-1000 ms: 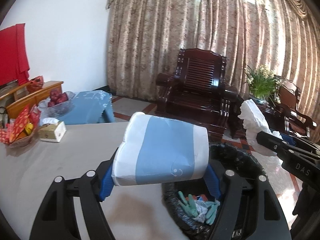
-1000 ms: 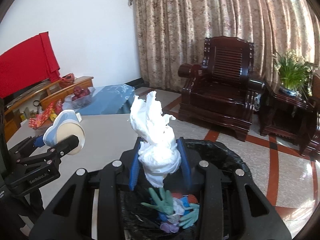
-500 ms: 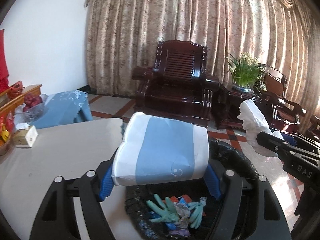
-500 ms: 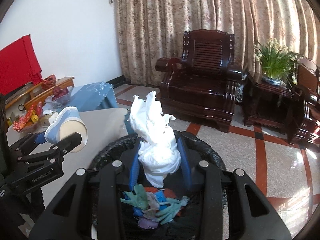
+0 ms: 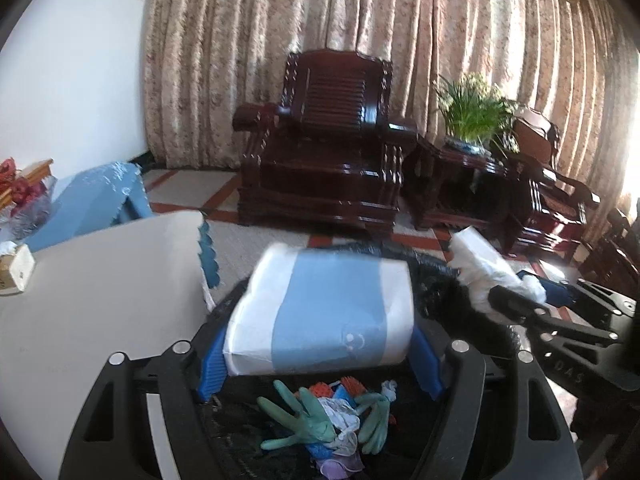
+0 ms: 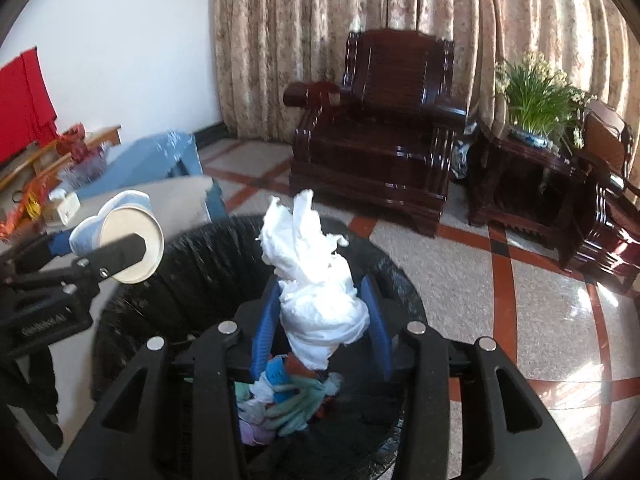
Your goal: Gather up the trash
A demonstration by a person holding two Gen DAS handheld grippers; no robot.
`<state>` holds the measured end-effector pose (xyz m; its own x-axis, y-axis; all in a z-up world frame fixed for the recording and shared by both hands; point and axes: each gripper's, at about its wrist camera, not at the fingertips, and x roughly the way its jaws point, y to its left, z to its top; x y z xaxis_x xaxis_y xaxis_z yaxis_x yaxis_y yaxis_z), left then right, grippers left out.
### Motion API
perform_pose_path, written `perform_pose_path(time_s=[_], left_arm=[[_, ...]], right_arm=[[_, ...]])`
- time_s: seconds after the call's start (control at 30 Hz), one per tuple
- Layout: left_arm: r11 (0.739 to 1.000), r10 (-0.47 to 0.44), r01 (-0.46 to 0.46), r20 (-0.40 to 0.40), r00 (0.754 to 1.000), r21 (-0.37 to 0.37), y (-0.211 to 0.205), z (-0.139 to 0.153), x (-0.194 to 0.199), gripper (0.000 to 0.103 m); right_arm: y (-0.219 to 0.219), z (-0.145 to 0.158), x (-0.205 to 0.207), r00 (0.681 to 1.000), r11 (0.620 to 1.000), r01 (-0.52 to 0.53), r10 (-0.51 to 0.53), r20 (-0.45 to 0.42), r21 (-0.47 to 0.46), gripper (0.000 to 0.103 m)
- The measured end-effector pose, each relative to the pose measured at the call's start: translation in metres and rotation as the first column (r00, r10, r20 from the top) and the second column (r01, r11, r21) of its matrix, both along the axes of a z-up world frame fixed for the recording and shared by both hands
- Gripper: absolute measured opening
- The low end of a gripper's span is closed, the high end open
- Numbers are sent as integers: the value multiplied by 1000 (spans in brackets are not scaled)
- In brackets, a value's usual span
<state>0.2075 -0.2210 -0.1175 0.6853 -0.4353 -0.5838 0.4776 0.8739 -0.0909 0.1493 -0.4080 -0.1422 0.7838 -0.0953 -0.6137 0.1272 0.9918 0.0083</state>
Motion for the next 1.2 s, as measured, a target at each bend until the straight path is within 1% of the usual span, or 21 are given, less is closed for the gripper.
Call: perform_pose_path(time_s=[0.07, 0.13, 0.2, 0.3, 0.4, 0.5, 0.57, 0.73, 0.9, 1.1, 1.2], left_arm=[[1000, -5, 5, -18, 1000, -2, 0, -4, 2, 74], [1000, -12, 12, -30, 999, -13, 4, -5, 2, 81], [1000, -9, 8, -26, 1000, -12, 9, -3, -1, 82], [1000, 11, -12, -28, 1000, -23, 17, 2, -3, 86], [998, 40, -41, -19, 999, -38, 32, 13, -8, 88], [997, 69, -68, 11, 998, -29, 47, 26, -17, 90], [996, 84, -83, 34, 996, -22, 60, 36, -26, 91], [990, 136, -136, 39, 990, -25, 90, 56, -43, 94], [983, 181, -180, 38, 983, -24, 116, 69, -64, 94], [975, 222, -221, 38, 974, -33, 141, 84, -89, 94], [972, 235, -233, 45, 971, -37, 145, 90, -98, 94]], right_arm=[[-2, -7, 0, 1000, 1000, 21, -21, -16, -10, 63], [-2, -8, -4, 1000, 1000, 27, -27, -12, -7, 67], [-3, -6, -7, 999, 999, 38, -38, -3, -7, 84], [-2, 2, -15, 999, 999, 49, -50, 20, 14, 96], [-2, 11, -19, 998, 997, 50, -51, 23, 57, 97], [6, 27, -27, 999, 993, 36, -40, 36, 110, 98], [14, 40, -34, 998, 992, 16, -23, 53, 127, 98], [38, 72, -47, 996, 990, -46, 36, 79, 134, 98], [62, 95, -60, 992, 988, -99, 89, 88, 115, 98], [88, 114, -71, 986, 985, -148, 140, 93, 93, 98], [95, 120, -75, 983, 982, -164, 156, 94, 93, 98]])
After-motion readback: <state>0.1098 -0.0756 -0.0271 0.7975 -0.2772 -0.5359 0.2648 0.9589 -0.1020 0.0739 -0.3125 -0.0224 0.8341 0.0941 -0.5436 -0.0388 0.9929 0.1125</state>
